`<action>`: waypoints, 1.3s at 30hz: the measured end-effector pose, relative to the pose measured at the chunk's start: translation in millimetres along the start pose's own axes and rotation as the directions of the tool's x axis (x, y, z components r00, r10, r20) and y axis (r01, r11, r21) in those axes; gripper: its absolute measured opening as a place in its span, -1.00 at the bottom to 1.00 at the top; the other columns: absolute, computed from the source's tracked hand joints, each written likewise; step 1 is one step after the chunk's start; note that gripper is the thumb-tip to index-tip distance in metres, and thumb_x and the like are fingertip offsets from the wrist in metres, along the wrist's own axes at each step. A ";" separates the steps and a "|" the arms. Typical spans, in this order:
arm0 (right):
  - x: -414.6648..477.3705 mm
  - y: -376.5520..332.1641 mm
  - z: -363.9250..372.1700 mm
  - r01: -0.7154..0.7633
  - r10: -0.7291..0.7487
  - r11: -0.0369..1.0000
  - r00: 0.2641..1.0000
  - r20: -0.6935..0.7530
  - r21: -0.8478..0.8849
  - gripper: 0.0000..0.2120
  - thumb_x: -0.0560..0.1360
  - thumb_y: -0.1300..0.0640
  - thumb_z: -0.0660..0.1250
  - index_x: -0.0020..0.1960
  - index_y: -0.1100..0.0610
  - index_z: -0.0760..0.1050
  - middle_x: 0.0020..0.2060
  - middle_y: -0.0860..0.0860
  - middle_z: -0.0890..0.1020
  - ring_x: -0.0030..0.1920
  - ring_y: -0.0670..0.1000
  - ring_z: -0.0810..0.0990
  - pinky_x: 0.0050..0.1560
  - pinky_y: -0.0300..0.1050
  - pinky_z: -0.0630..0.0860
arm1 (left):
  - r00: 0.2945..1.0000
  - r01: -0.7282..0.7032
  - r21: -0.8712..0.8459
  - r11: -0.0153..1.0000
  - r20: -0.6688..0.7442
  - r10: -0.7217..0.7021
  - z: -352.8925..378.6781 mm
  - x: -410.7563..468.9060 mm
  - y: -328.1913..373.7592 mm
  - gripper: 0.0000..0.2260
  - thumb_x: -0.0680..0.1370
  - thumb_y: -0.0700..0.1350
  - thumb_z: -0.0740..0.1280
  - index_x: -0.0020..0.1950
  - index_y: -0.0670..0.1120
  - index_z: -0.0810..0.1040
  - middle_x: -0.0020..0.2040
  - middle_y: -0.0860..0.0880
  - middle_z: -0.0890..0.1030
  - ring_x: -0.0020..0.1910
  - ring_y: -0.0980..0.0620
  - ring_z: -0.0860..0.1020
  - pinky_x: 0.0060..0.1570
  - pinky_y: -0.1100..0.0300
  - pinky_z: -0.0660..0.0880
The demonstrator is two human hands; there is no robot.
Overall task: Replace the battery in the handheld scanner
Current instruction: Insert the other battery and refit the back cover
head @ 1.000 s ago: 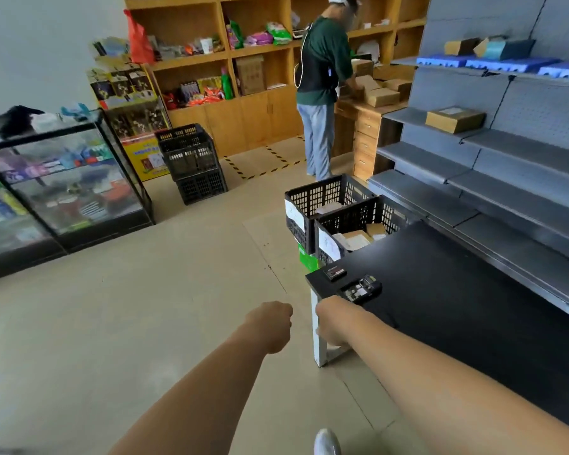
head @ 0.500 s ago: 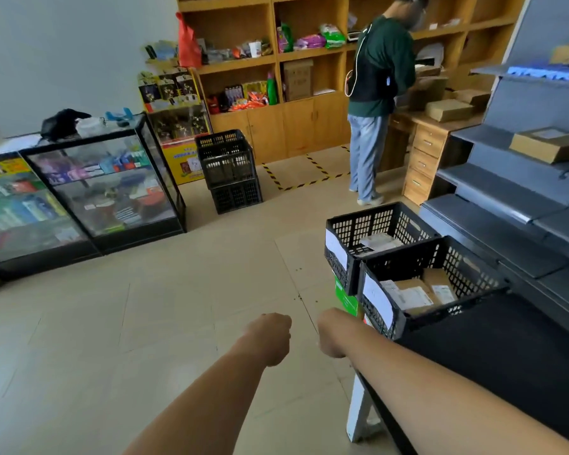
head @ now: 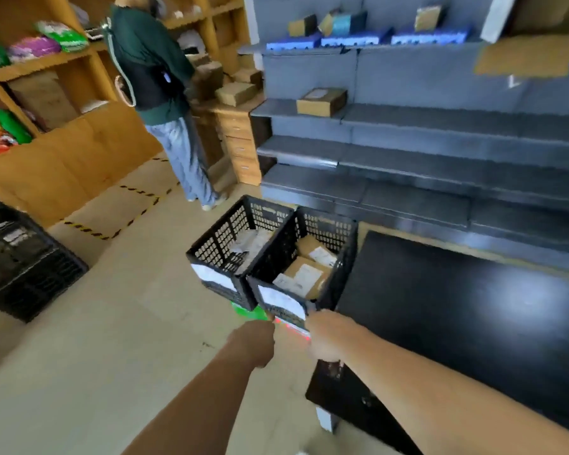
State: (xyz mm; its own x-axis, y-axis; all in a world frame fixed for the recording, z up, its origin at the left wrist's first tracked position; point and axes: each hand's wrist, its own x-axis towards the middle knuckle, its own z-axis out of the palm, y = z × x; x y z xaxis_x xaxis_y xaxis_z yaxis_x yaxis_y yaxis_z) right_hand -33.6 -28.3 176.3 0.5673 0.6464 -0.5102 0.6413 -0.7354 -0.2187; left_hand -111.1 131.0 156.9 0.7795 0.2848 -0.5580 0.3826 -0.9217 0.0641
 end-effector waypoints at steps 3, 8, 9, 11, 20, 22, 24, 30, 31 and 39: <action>-25.2 42.8 4.5 -0.211 0.219 0.966 0.975 -0.046 0.149 -0.78 0.55 0.19 0.24 0.16 0.22 0.50 0.06 0.14 0.59 -0.16 0.15 0.57 -0.19 0.02 0.58 | 0.982 -0.189 0.060 0.980 0.026 0.188 -7.9 47.0 40.6 -0.64 0.60 -0.16 0.19 0.40 -0.11 0.43 0.37 -0.13 0.50 0.34 -0.13 0.47 0.30 -0.02 0.44; -81.1 81.7 44.0 -0.456 0.454 0.851 0.888 0.070 0.261 -0.74 0.59 0.15 0.20 0.15 0.27 0.54 0.08 0.18 0.62 0.03 0.21 0.62 0.00 0.03 0.60 | 0.916 -0.387 -0.012 0.922 0.110 0.386 19.8 67.7 116.1 -0.73 0.57 -0.14 0.26 0.24 -0.19 0.53 0.22 -0.20 0.59 0.19 -0.20 0.56 0.20 0.00 0.52; -88.3 83.8 53.3 -0.492 0.487 0.830 0.869 0.091 0.263 -0.74 0.59 0.16 0.19 0.17 0.27 0.53 0.10 0.18 0.61 0.04 0.21 0.61 0.01 0.04 0.60 | 0.893 -0.435 0.010 0.900 0.130 0.430 29.6 66.5 125.8 -0.76 0.58 -0.12 0.25 0.19 -0.18 0.53 0.20 -0.21 0.60 0.18 -0.21 0.57 0.16 0.03 0.52; -96.1 85.6 73.2 -0.549 0.538 0.770 0.832 0.131 0.323 -0.73 0.57 0.14 0.22 0.20 0.23 0.51 0.15 0.17 0.59 0.09 0.21 0.59 0.06 0.04 0.58 | 0.855 -0.506 0.068 0.860 0.170 0.490 51.1 62.4 135.3 -0.80 0.58 -0.10 0.20 0.12 -0.15 0.51 0.18 -0.20 0.60 0.18 -0.22 0.55 0.09 0.03 0.50; -25.9 55.4 127.0 -0.516 0.507 0.627 0.839 0.198 0.584 -0.67 0.59 0.08 0.21 0.26 0.24 0.47 0.21 0.19 0.57 0.20 0.20 0.54 0.20 0.01 0.50 | 0.929 -0.338 -0.118 0.934 0.115 0.351 101.5 86.2 84.1 -0.80 0.55 -0.23 0.22 0.15 -0.20 0.50 0.15 -0.24 0.61 0.15 -0.25 0.56 0.10 0.00 0.47; -2.2 43.5 132.8 -0.513 0.527 0.555 0.826 0.201 0.655 -0.64 0.56 0.07 0.25 0.30 0.21 0.46 0.21 0.16 0.58 0.21 0.18 0.54 0.20 0.00 0.51 | 0.948 -0.291 -0.163 0.943 0.085 0.307 106.6 95.3 71.7 -0.78 0.54 -0.22 0.26 0.17 -0.21 0.50 0.15 -0.25 0.61 0.15 -0.26 0.56 0.09 0.00 0.46; 19.6 35.8 138.4 -0.516 0.556 0.498 0.806 0.200 0.697 -0.64 0.54 0.09 0.26 0.30 0.19 0.45 0.20 0.15 0.59 0.21 0.18 0.55 0.17 -0.03 0.51 | 0.955 -0.277 -0.198 0.940 0.053 0.292 114.3 104.9 64.9 -0.74 0.54 -0.21 0.29 0.22 -0.20 0.50 0.17 -0.24 0.59 0.17 -0.25 0.54 0.11 -0.01 0.45; 52.8 37.1 152.1 -0.573 0.709 0.273 0.663 0.242 0.773 -0.62 0.50 0.16 0.27 0.29 0.23 0.41 0.18 0.20 0.57 0.19 0.21 0.54 0.10 -0.03 0.50 | 0.959 -0.243 -0.411 0.879 0.035 0.281 136.9 113.5 70.9 -0.85 0.52 -0.28 0.26 0.00 -0.21 0.61 -0.08 -0.18 0.63 -0.17 -0.13 0.54 -0.20 0.14 0.37; 54.4 38.4 154.4 -0.584 0.721 0.255 0.646 0.251 0.770 -0.61 0.50 0.17 0.27 0.30 0.24 0.40 0.20 0.21 0.54 0.19 0.21 0.53 0.10 -0.03 0.48 | 0.963 -0.224 -0.450 0.865 0.031 0.266 140.1 112.9 72.9 -0.86 0.51 -0.28 0.26 -0.05 -0.22 0.61 -0.13 -0.18 0.62 -0.23 -0.11 0.51 -0.24 0.14 0.36; 66.7 36.1 167.3 -0.594 0.716 0.181 0.627 0.309 0.784 -0.64 0.52 0.13 0.24 0.28 0.24 0.44 0.25 0.24 0.39 0.20 0.22 0.49 0.24 0.01 0.46 | 0.988 -0.048 -0.710 0.702 0.069 0.138 151.4 109.7 80.7 -0.87 0.48 -0.37 0.23 -0.24 -0.29 0.53 -0.37 -0.24 0.51 -0.36 -0.09 0.37 -0.40 0.19 0.23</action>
State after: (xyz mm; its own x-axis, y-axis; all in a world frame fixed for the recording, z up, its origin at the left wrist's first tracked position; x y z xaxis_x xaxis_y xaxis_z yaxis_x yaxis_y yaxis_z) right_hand -59.1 -45.7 -4.8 0.6547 -0.1840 -0.7332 -0.6257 -0.6761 -0.3890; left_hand -69.8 48.0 -24.4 0.7886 0.1363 -0.5996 0.5834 -0.4738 0.6596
